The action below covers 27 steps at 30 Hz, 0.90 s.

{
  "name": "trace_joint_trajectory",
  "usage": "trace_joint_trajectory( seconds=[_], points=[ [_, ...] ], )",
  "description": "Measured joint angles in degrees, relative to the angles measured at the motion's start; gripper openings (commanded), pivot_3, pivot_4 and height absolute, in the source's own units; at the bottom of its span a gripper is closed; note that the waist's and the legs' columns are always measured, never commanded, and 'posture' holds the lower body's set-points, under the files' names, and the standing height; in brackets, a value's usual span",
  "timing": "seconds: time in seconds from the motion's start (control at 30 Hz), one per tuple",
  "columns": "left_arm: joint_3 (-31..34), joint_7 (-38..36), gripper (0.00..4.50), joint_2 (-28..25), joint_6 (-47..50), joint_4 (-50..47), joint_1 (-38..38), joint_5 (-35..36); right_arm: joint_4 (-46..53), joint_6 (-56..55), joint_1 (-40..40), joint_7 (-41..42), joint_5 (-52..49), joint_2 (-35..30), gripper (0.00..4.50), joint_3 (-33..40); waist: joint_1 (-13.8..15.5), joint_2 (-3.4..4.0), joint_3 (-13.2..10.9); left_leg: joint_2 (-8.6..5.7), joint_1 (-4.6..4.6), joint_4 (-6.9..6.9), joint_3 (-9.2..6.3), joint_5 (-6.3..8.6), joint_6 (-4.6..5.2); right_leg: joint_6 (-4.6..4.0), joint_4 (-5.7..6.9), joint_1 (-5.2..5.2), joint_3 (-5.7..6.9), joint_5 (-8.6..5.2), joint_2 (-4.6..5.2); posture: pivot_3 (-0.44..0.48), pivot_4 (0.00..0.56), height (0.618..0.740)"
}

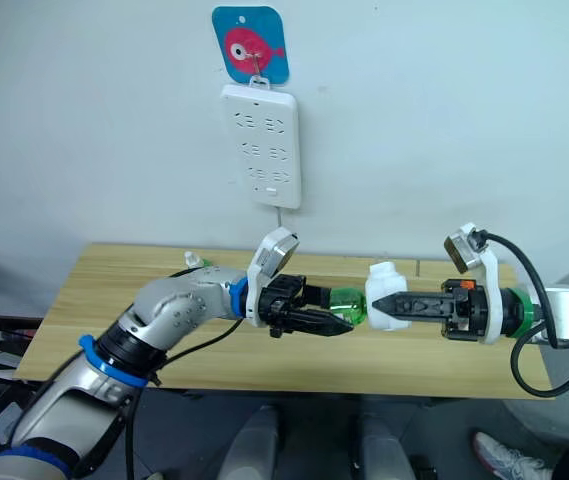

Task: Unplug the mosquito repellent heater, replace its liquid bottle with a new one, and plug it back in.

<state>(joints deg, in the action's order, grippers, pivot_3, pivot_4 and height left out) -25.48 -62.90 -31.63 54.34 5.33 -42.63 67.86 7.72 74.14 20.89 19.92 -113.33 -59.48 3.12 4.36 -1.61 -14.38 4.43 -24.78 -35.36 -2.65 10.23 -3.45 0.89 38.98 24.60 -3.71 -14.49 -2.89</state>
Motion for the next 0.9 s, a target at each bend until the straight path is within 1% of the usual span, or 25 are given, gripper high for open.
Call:
trace_joint_trajectory(
  seconds=[0.03, 0.07, 0.1, 0.17, 0.2, 0.23, 0.27, 0.3, 0.47, 0.53, 0.6, 0.63, 0.7, 0.73, 0.77, 0.83, 0.9],
  points=[
    [1.76, 1.84, 2.27, 1.95, 6.59, 3.7, -1.08, 3.3, -0.26, -0.37, 0.13, -0.14, 0.0, 0.0, 3.04, -0.03, -0.08, 0.01, -0.01, -0.01, -0.01, -0.04, -0.01, 0.0, 0.0, 0.0, 0.0, -0.02, 0.0, 0.0, 0.0, 0.241, 0.243, 0.74],
    [3.42, 3.41, 2.62, 3.49, 11.13, 6.67, -1.56, 5.4, -0.52, -0.81, 0.37, -0.32, 0.07, -0.01, 3.04, -0.08, -0.18, -0.02, -0.02, -0.01, -0.02, -0.07, -0.03, 0.0, 0.01, 0.0, 0.0, -0.02, 0.02, 0.0, 0.0, 0.241, 0.243, 0.74],
    [4.4, 4.07, 2.99, 4.26, 13.7, 7.79, -1.56, 6.29, -0.5, -0.89, 0.38, -0.38, 0.06, -0.03, 3.04, -0.16, -0.25, -0.04, -0.04, -0.01, -0.04, -0.07, -0.06, 0.01, 0.01, -0.02, -0.01, -0.02, 0.06, -0.01, 0.0, 0.241, 0.243, 0.74],
    [6.67, 4.88, 3.52, 4.5, 17.28, 8.59, -1.29, 6.18, -0.76, -0.81, 0.27, -0.79, 0.13, -0.48, 3.04, -0.44, -0.38, -0.04, -0.04, -0.01, -0.05, -0.05, -0.06, 0.01, 0.01, -0.04, -0.02, 0.0, 0.05, -0.02, 0.0, 0.241, 0.243, 0.74],
    [7.89, 4.97, 3.86, 4.61, 18.27, 8.57, -1.13, 5.9, -0.97, -0.82, 0.25, -0.84, 0.14, -0.59, 3.04, -0.45, -0.5, -0.04, -0.04, 0.0, -0.04, -0.05, -0.06, 0.01, 0.01, -0.06, -0.01, 0.0, 0.06, -0.03, 0.0, 0.234, 0.246, 0.74],
    [8.76, 5.04, 4.04, 4.97, 19.06, 8.53, -1.12, 5.68, -1.23, -0.84, 0.25, -0.89, 0.14, -0.69, 3.04, -0.45, -0.52, -0.04, -0.04, 0.01, -0.04, -0.03, -0.08, 0.01, 0.01, -0.07, -0.01, 0.0, 0.08, -0.04, 0.0, 0.234, 0.246, 0.74],
    [9.59, 5.27, 4.42, 5.48, 19.67, 8.53, -1.0, 5.44, -1.3, -0.88, 0.25, -1.05, 0.18, -0.74, 3.04, -0.45, -0.53, -0.04, -0.04, 0.0, -0.04, -0.03, -0.09, 0.01, 0.01, -0.08, -0.01, 0.0, 0.1, -0.05, 0.0, 0.234, 0.246, 0.74],
    [10.54, 5.65, 4.49, 6.09, 20.54, 8.54, -0.86, 5.15, -1.37, -0.9, 0.23, -1.26, 0.28, -0.77, 3.04, -0.44, -0.53, -0.04, -0.04, 0.0, -0.05, -0.03, -0.1, 0.01, 0.01, -0.08, -0.01, -0.01, 0.1, -0.05, 0.0, 0.234, 0.246, 0.74],
    [15.17, 7.86, 4.49, 8.66, 22.92, 10.0, -0.82, 3.38, -1.83, -1.03, 0.08, -1.27, 0.61, -0.78, 3.04, -0.43, -0.52, -0.04, -0.04, 0.0, -0.05, -0.05, -0.09, 0.01, 0.0, -0.08, -0.02, -0.01, 0.07, -0.05, 0.0, 0.234, 0.248, 0.74],
    [17.6, 8.34, 4.49, 8.27, 22.51, 11.19, -0.41, 1.64, -2.67, -1.02, -0.18, -1.35, 0.86, -0.77, 3.04, -0.42, -0.62, -0.04, -0.04, 0.0, -0.05, -0.05, -0.09, 0.01, 0.0, -0.08, -0.01, -0.01, 0.07, -0.05, 0.0, 0.233, 0.248, 0.74],
    [18.22, 6.6, 4.49, 6.29, 20.5, 10.68, 0.92, -1.05, -3.72, -1.05, -0.22, -1.43, 1.26, -0.75, 3.04, -0.34, -0.84, -0.04, -0.04, 0.0, -0.05, -0.03, -0.08, 0.01, 0.0, -0.08, -0.01, -0.01, 0.05, -0.05, 0.0, 0.235, 0.247, 0.74],
    [17.84, 4.49, 4.49, 4.68, 18.25, 9.52, 2.07, -3.32, -4.19, -1.08, -0.23, -1.5, 1.39, -0.72, 3.04, -0.2, -0.96, -0.04, -0.04, 0.0, -0.05, -0.02, -0.08, 0.01, 0.0, -0.08, -0.02, 0.0, 0.05, -0.05, 0.0, 0.241, 0.246, 0.74],
    [15.62, -1.94, 4.49, 0.17, 8.42, 3.51, 5.76, -10.8, -5.3, -1.11, -0.4, -1.66, 1.41, -0.76, 3.04, 0.46, -1.06, -0.03, -0.05, 0.0, -0.02, 0.17, 0.01, 0.01, -0.01, -0.11, -0.08, 0.04, -0.02, -0.05, 0.04, 0.241, 0.246, 0.74],
    [15.41, -3.84, 4.49, -0.21, 4.24, 1.67, 6.68, -13.6, -6.0, -1.15, -0.66, -1.84, 1.5, -0.76, 3.04, 0.76, -0.91, -0.03, -0.05, 0.0, -0.03, 0.18, 0.01, 0.01, -0.01, -0.15, -0.07, 0.04, 0.0, -0.08, 0.06, 0.248, 0.248, 0.74],
    [15.72, -4.24, 4.49, 0.38, -0.15, 0.43, 7.15, -16.09, -6.48, -1.14, -0.69, -2.03, 1.62, -0.75, 3.04, 0.8, -0.67, -0.02, -0.06, 0.0, -0.03, 0.18, 0.01, 0.01, -0.01, -0.16, -0.08, 0.04, 0.01, -0.08, 0.06, 0.254, 0.248, 0.74],
    [15.38, -5.41, 4.49, 2.54, -14.39, -3.17, 9.11, -23.91, -7.12, -1.08, -0.49, -2.45, 1.75, -0.7, 3.04, 0.8, 0.21, -0.02, -0.06, -0.01, -0.04, 0.18, 0.05, 0.01, -0.01, -0.16, -0.13, 0.04, -0.02, -0.08, 0.08, 0.259, 0.245, 0.74],
    [14.03, -5.94, 4.49, 5.38, -34.88, -3.59, 11.39, -34.63, -8.12, -0.96, -0.19, -2.51, 1.75, -0.7, 3.04, 0.91, 0.81, -0.01, -0.05, -0.04, -0.04, 0.18, 0.15, 0.01, -0.02, -0.16, -0.18, 0.03, -0.09, -0.08, 0.12, 0.259, 0.245, 0.74]
  ],
)
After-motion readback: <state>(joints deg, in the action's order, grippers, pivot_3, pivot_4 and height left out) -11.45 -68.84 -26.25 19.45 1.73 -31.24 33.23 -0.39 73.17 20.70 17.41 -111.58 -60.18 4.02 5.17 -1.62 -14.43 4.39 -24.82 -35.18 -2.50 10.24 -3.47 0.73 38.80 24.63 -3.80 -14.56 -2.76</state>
